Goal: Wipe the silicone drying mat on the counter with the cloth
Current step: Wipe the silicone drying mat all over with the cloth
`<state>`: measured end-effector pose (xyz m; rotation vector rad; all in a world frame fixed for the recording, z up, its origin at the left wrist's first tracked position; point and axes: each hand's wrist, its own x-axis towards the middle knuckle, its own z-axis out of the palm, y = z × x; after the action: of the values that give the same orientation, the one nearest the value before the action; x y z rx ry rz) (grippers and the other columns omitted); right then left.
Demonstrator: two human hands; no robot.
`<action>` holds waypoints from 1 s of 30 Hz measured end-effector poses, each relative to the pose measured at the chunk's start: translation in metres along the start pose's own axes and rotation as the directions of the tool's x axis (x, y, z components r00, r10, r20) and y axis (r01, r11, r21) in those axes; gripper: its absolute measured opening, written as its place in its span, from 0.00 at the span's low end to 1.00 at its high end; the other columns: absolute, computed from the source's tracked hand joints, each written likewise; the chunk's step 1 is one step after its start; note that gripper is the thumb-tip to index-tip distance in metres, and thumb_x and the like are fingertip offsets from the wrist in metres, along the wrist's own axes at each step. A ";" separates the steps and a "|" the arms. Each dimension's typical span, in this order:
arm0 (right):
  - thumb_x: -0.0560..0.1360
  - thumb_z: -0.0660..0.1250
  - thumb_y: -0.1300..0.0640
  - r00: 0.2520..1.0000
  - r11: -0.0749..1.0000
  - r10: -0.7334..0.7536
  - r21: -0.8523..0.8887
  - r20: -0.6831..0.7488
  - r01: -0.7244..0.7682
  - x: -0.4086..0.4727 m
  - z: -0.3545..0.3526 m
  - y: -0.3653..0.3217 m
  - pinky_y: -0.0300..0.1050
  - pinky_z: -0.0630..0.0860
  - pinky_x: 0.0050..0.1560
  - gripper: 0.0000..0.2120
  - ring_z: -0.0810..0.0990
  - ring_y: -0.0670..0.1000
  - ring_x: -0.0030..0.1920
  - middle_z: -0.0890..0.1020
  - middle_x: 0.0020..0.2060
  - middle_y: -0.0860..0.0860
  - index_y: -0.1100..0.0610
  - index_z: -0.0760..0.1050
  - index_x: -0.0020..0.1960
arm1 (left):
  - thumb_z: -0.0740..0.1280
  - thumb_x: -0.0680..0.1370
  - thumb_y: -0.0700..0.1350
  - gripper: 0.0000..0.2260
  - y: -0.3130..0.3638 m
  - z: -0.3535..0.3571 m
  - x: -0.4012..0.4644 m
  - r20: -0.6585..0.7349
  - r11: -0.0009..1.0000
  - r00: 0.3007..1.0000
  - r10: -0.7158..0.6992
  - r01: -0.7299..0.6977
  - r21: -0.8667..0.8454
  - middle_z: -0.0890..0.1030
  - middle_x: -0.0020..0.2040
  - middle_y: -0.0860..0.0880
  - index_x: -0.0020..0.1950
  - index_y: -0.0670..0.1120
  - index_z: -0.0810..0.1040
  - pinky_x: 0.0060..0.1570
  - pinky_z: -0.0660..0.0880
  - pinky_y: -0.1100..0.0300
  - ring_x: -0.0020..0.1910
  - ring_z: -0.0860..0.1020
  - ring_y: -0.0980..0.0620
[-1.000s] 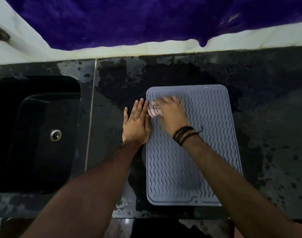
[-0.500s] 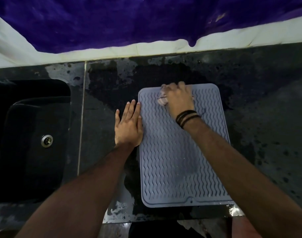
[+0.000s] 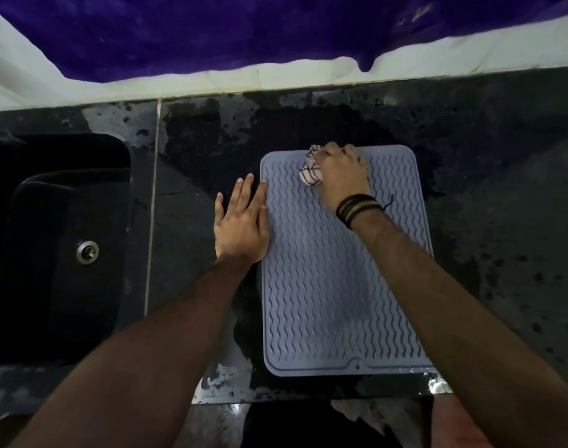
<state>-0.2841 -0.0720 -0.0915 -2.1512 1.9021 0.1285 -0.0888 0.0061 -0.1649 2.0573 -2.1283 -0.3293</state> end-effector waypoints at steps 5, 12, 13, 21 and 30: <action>0.72 0.69 0.59 0.997 0.994 0.068 0.078 0.034 -0.070 -0.032 0.004 0.004 0.59 0.67 0.68 0.24 0.69 0.62 0.66 0.72 0.66 0.56 0.58 0.72 0.67 | 0.47 0.83 0.52 0.25 0.000 -0.001 0.001 -0.004 1.000 1.000 -0.012 0.012 -0.003 0.55 0.82 0.51 0.82 0.54 0.57 0.79 0.45 0.43 0.81 0.50 0.52; 0.72 0.69 0.57 0.999 0.999 -0.018 0.031 0.028 0.017 -0.077 0.000 0.001 0.56 0.68 0.66 0.24 0.69 0.60 0.65 0.74 0.64 0.55 0.57 0.73 0.67 | 0.47 0.84 0.54 0.25 0.001 -0.001 0.000 -0.005 0.999 1.000 0.001 -0.002 -0.036 0.56 0.82 0.49 0.82 0.52 0.58 0.79 0.45 0.42 0.81 0.50 0.51; 0.71 0.70 0.57 1.000 1.000 -0.010 0.028 -0.015 0.010 -0.068 -0.006 0.002 0.57 0.69 0.65 0.23 0.69 0.60 0.64 0.75 0.62 0.56 0.57 0.74 0.65 | 0.48 0.85 0.55 0.24 0.000 -0.001 0.001 -0.006 0.999 1.000 0.002 -0.003 -0.045 0.56 0.82 0.49 0.82 0.53 0.59 0.79 0.44 0.42 0.81 0.50 0.51; 0.73 0.66 0.62 0.998 0.992 -0.058 -0.112 -0.029 0.054 -0.005 -0.009 0.006 0.57 0.64 0.68 0.26 0.66 0.60 0.68 0.71 0.68 0.57 0.60 0.68 0.70 | 0.50 0.85 0.56 0.25 0.000 0.001 0.001 0.006 0.999 1.000 -0.020 0.020 -0.028 0.54 0.83 0.51 0.82 0.55 0.56 0.79 0.44 0.43 0.81 0.49 0.52; 0.72 0.67 0.58 0.994 0.991 -0.106 -0.075 0.010 0.107 -0.093 0.020 0.000 0.57 0.60 0.71 0.26 0.65 0.60 0.69 0.71 0.68 0.56 0.59 0.69 0.69 | 0.49 0.85 0.56 0.24 0.000 0.002 0.001 0.012 0.999 1.000 -0.028 0.028 -0.015 0.53 0.83 0.52 0.82 0.55 0.55 0.79 0.43 0.43 0.81 0.48 0.54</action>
<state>-0.2945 0.0220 -0.0886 -2.2939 1.8018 0.1880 -0.0893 0.0052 -0.1664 2.0836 -2.0988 -0.3613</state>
